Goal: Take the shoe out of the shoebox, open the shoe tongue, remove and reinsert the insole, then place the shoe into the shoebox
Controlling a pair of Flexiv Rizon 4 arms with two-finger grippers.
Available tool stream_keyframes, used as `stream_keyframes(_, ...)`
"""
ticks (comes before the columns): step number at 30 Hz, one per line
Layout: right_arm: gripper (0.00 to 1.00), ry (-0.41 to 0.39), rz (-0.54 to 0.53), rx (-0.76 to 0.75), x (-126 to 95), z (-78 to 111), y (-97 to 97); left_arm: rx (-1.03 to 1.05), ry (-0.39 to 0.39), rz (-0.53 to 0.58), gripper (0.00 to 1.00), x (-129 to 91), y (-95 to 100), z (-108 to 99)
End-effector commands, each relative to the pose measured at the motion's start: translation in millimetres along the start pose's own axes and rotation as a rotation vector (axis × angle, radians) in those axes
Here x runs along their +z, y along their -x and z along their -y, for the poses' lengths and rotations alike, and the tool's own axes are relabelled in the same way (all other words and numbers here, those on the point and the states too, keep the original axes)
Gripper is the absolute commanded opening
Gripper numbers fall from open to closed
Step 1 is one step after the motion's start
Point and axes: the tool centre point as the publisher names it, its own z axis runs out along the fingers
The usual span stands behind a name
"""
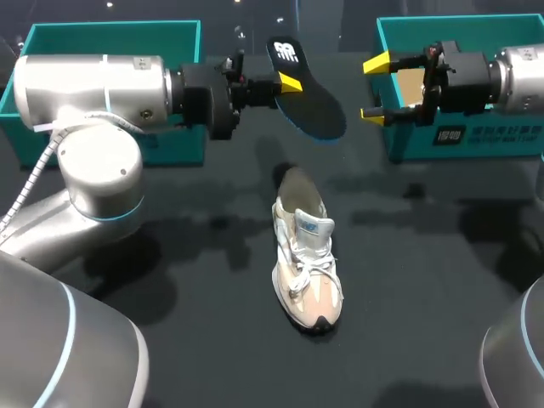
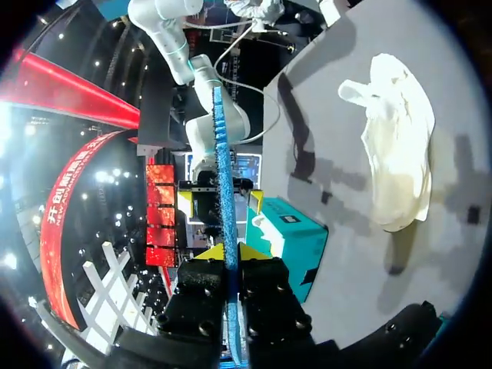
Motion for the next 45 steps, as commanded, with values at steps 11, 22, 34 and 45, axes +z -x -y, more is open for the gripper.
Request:
stream_keyframes(11, 0.83, -0.042, 0.029, -0.037, 30, 4.1, 3.5, 0.086, -0.037, 0.006, 0.00, 31, -0.3, -15)
stream_keyframes(22, 0.51, -0.061, 0.003, -0.039, 41, 6.6, 3.9, 0.124, -0.066, 0.029, 0.00, 42, -2.8, -18)
stream_keyframes(34, 0.42, -0.080, -0.008, -0.022, 49, 5.8, 4.6, 0.152, -0.082, 0.049, 0.00, 46, -3.4, -18)
stream_keyframes(45, 0.30, -0.086, -0.015, 0.005, 56, 7.3, 7.3, 0.165, -0.081, 0.058, 0.00, 50, -3.4, -19)
